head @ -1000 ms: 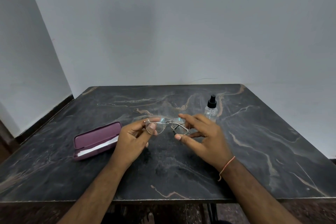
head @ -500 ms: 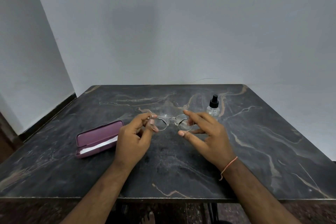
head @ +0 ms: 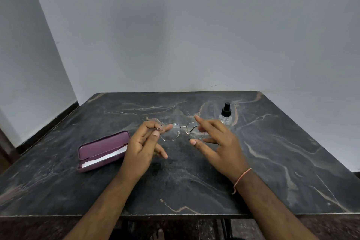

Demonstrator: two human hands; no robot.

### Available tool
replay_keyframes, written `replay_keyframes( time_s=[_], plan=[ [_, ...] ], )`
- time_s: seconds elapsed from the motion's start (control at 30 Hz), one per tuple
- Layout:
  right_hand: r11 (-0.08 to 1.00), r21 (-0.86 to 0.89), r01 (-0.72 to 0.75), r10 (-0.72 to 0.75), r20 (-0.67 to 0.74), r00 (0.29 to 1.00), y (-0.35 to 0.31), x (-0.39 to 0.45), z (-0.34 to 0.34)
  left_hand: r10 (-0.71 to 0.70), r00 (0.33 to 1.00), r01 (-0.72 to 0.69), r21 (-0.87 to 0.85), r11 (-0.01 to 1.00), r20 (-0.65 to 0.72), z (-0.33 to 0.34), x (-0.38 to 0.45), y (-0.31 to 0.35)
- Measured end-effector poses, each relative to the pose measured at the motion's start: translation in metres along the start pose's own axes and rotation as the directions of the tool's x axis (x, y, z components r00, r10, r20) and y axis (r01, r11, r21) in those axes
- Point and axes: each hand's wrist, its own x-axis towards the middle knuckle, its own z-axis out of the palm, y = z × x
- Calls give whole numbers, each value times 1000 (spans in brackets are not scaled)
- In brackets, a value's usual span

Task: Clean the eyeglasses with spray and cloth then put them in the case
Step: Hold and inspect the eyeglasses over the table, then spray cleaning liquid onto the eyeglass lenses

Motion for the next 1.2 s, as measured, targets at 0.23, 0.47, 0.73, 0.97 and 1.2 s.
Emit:
replay_keyframes(
  time_s=[0.23, 0.47, 0.73, 0.97, 1.2],
  plan=[
    [999, -38, -28, 30, 44, 999, 0, 0, -1, -104, 990, 108, -48, 993, 95, 2, 0, 6],
    [995, -20, -103, 104, 81, 991, 1, 1, -1, -78, 994, 78, 10, 997, 81, 4, 2, 3],
    [986, -124, -110, 94, -127, 987, 7, 1, -1, -109, 994, 109, -28, 994, 24, 3, 6, 0],
    [862, -277, -425, 279, -441, 853, 19, 12, -13, -206, 977, 199, -127, 972, -47, 6, 11, 1],
    [793, -393, -466, 373, -291, 881, 32, 19, -2, -220, 972, 209, -130, 969, -77, 4, 11, -1]
  ],
)
